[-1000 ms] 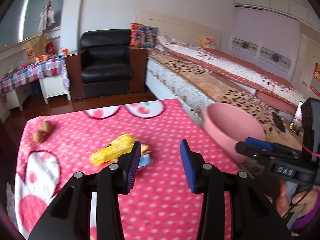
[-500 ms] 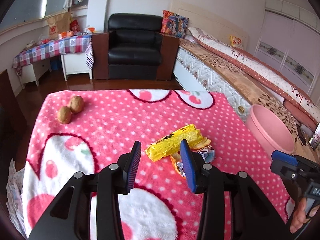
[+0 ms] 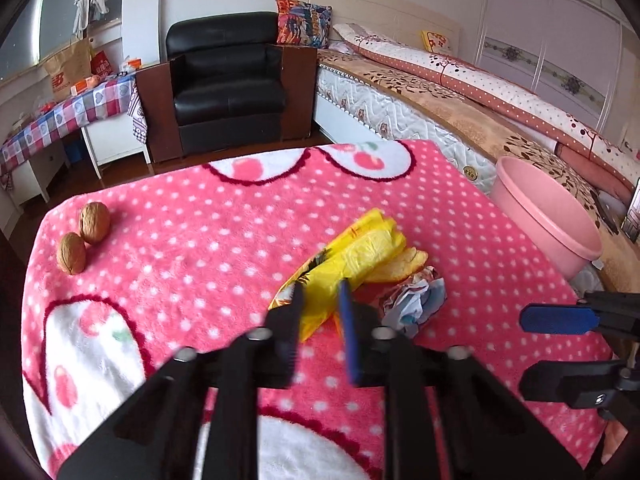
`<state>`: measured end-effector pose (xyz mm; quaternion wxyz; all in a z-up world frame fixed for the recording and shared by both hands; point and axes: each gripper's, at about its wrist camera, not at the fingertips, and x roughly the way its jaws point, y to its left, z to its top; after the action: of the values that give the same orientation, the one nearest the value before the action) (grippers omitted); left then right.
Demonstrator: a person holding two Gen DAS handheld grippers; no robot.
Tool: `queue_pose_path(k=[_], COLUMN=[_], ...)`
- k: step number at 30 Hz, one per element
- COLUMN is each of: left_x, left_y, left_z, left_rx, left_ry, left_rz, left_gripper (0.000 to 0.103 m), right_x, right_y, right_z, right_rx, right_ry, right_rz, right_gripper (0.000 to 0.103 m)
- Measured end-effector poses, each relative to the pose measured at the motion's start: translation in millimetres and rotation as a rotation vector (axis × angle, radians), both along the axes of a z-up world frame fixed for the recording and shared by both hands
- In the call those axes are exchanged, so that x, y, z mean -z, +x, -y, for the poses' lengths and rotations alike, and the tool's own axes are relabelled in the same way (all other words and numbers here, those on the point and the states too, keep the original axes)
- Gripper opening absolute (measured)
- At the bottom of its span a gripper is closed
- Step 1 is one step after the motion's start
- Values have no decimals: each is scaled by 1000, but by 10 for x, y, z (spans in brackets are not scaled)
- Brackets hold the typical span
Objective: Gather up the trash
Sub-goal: 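Grasp the yellow packaging with left tool while right tool grasps crumpled blue-white wrapper, then carry both items into the pink bucket and open both tools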
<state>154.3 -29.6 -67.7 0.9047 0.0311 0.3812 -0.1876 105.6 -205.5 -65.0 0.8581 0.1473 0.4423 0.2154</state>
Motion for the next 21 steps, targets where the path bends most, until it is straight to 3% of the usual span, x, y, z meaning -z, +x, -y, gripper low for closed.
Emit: queue_pose_path(k=[1, 12, 18, 19, 21], left_x=[-7, -212, -263, -267, -283], left_y=[-6, -254, -333, -346, -373], left_z=[-22, -356, -508, -519, -530], left_rx=[-4, -95, -141, -144, -144], left_ry=[-9, -137, -171, -174, -181], left_rz=[2, 12, 14, 12, 11], left_gripper=[4, 2, 2, 2, 2], right_x=[13, 94, 167, 184, 242], right_y=[27, 406, 600, 597, 582], right_z=[-19, -225, -418, -415, -352], right_rx=[1, 82, 165, 173, 181], right_ry=[6, 108, -14, -29, -42], right_rz=[-8, -117, -146, -150, -156], right_gripper=[59, 65, 64, 60, 39])
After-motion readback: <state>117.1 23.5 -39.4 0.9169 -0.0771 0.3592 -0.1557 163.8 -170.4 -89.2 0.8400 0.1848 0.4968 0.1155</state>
